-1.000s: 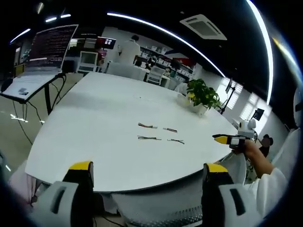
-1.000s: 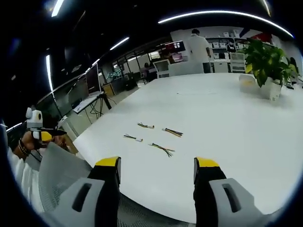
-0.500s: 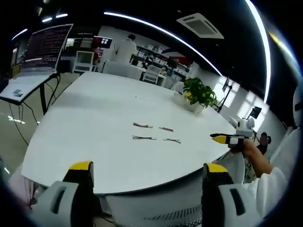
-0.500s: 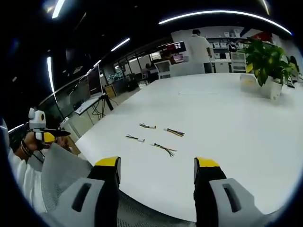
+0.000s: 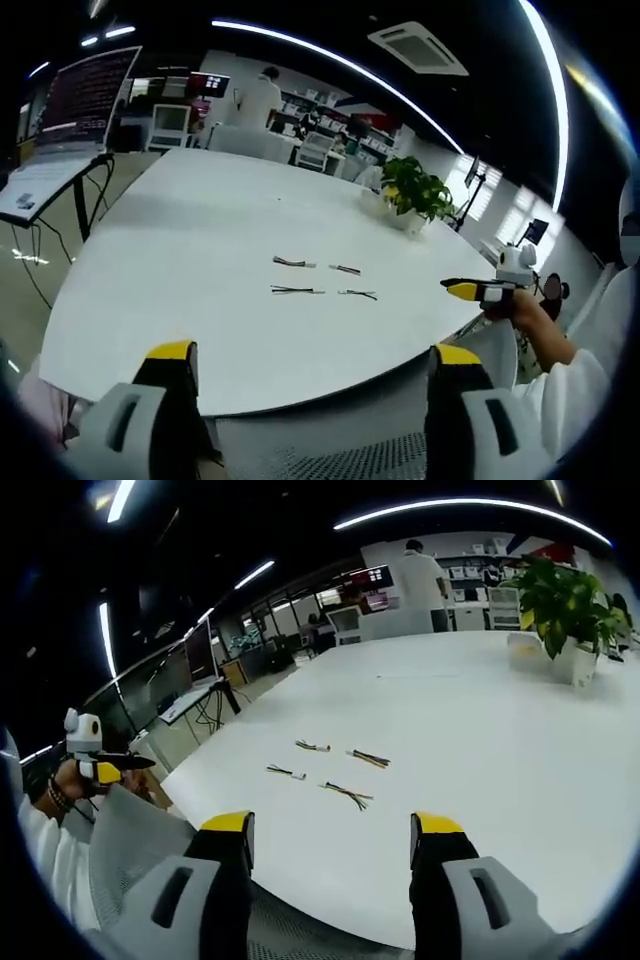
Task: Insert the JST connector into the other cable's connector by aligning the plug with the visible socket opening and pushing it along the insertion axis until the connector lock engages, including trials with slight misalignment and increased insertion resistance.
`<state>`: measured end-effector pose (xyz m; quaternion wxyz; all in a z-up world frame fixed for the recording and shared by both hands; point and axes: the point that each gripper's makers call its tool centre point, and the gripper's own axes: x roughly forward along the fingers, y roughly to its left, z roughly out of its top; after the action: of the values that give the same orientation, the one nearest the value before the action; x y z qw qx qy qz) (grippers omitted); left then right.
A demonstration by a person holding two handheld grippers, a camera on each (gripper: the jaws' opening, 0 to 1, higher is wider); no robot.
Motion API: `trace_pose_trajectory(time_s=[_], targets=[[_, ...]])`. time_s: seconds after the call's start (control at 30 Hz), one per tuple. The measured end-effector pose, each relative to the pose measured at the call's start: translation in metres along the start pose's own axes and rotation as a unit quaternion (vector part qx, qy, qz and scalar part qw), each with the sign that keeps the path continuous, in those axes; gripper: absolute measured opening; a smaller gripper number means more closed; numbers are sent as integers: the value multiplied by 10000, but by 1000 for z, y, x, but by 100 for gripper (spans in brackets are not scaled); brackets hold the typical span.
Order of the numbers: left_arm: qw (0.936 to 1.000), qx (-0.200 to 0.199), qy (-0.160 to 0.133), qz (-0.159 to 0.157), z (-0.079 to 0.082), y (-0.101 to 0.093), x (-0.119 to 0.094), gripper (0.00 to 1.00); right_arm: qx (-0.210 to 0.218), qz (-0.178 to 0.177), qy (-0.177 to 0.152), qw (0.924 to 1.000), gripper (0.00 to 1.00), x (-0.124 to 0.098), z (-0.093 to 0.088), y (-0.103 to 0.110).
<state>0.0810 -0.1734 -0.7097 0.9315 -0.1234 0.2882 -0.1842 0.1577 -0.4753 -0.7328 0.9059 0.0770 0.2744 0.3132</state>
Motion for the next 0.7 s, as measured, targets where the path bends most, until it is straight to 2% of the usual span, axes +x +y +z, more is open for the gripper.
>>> trace_pose_trajectory(time_s=[0.33, 0.5, 0.63, 0.7], targets=[[10000, 15, 39, -39, 4, 3, 9, 92, 19, -26, -2, 10000, 61, 2, 5, -6], [10000, 44, -48, -66, 14, 6, 16, 92, -69, -115, -47, 9999, 61, 1, 17, -14], [9998, 161, 48, -85, 20, 11, 22, 92, -98, -147, -69, 9998, 61, 2, 26, -20], [9996, 274, 35, -105, 28, 13, 23, 92, -151, -175, -85, 9997, 61, 2, 31, -23]])
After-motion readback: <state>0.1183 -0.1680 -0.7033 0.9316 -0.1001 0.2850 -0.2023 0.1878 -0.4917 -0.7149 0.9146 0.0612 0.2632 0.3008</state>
